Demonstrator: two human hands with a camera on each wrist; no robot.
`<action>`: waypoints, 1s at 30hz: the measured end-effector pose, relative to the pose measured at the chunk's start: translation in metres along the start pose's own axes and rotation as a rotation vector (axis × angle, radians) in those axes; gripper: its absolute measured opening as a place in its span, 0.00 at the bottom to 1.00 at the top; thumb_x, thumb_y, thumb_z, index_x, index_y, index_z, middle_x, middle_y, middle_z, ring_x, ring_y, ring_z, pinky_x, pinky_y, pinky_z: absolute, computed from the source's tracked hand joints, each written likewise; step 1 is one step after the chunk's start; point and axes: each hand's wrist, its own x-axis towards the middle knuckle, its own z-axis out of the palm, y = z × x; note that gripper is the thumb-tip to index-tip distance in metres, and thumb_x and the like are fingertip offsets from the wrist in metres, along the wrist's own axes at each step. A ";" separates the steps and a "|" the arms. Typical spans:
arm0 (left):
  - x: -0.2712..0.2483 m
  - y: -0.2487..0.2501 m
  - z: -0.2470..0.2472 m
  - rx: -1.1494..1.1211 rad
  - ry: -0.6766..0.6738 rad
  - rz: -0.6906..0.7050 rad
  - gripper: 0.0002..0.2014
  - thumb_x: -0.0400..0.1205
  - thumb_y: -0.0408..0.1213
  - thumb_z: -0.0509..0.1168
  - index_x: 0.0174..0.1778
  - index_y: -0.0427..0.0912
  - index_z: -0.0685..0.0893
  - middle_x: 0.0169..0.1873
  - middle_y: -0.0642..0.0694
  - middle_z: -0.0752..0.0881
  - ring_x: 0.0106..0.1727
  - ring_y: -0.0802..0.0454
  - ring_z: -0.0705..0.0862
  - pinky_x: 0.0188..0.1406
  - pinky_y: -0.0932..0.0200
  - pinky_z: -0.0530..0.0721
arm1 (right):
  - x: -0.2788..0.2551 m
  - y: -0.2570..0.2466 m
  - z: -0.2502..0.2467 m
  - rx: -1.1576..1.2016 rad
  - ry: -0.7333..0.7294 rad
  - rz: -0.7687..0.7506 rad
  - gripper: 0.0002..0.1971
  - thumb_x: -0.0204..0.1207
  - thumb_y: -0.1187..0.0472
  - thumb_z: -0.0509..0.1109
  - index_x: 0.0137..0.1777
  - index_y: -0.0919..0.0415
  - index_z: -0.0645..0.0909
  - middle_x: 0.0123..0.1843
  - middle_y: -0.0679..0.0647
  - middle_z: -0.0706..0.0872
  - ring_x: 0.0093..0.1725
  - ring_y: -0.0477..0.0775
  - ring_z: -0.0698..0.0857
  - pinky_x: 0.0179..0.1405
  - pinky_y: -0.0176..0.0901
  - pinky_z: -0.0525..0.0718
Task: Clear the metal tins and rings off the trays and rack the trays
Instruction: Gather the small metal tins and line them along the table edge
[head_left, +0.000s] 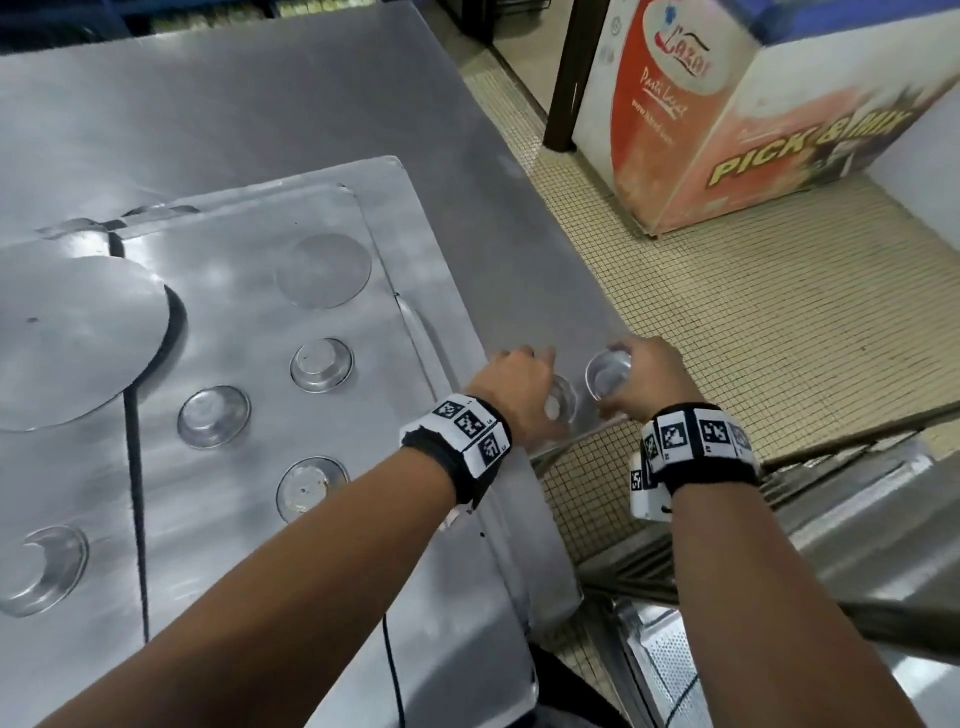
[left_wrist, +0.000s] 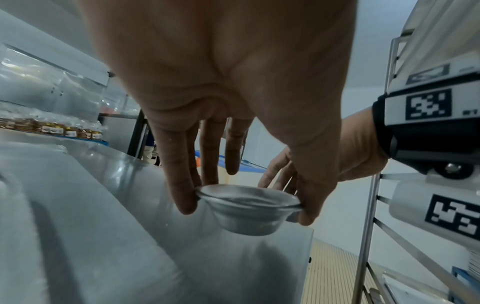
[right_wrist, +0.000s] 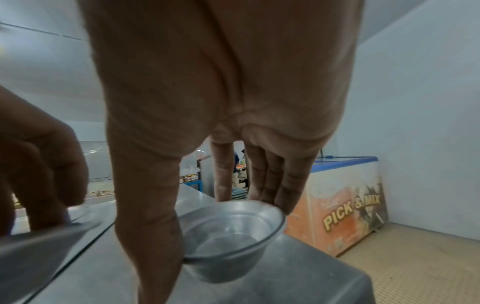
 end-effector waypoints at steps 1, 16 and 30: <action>0.008 0.004 0.004 0.001 -0.010 -0.003 0.36 0.72 0.64 0.72 0.66 0.42 0.74 0.55 0.43 0.81 0.56 0.43 0.81 0.55 0.49 0.82 | 0.007 0.007 0.000 0.020 0.005 0.016 0.40 0.58 0.68 0.86 0.72 0.56 0.78 0.67 0.58 0.79 0.59 0.61 0.85 0.51 0.57 0.90; 0.055 0.039 0.029 0.066 -0.049 -0.003 0.35 0.80 0.62 0.66 0.74 0.39 0.74 0.66 0.42 0.77 0.65 0.44 0.73 0.66 0.51 0.78 | 0.038 0.043 0.005 0.044 0.068 0.028 0.31 0.69 0.71 0.79 0.73 0.59 0.77 0.67 0.56 0.80 0.63 0.57 0.83 0.50 0.39 0.82; 0.019 0.001 0.023 -0.021 0.064 -0.124 0.32 0.78 0.61 0.67 0.72 0.43 0.75 0.65 0.44 0.78 0.69 0.42 0.74 0.66 0.45 0.80 | 0.001 0.013 0.002 -0.016 0.048 -0.118 0.35 0.65 0.75 0.80 0.72 0.58 0.77 0.70 0.55 0.80 0.65 0.53 0.81 0.60 0.40 0.80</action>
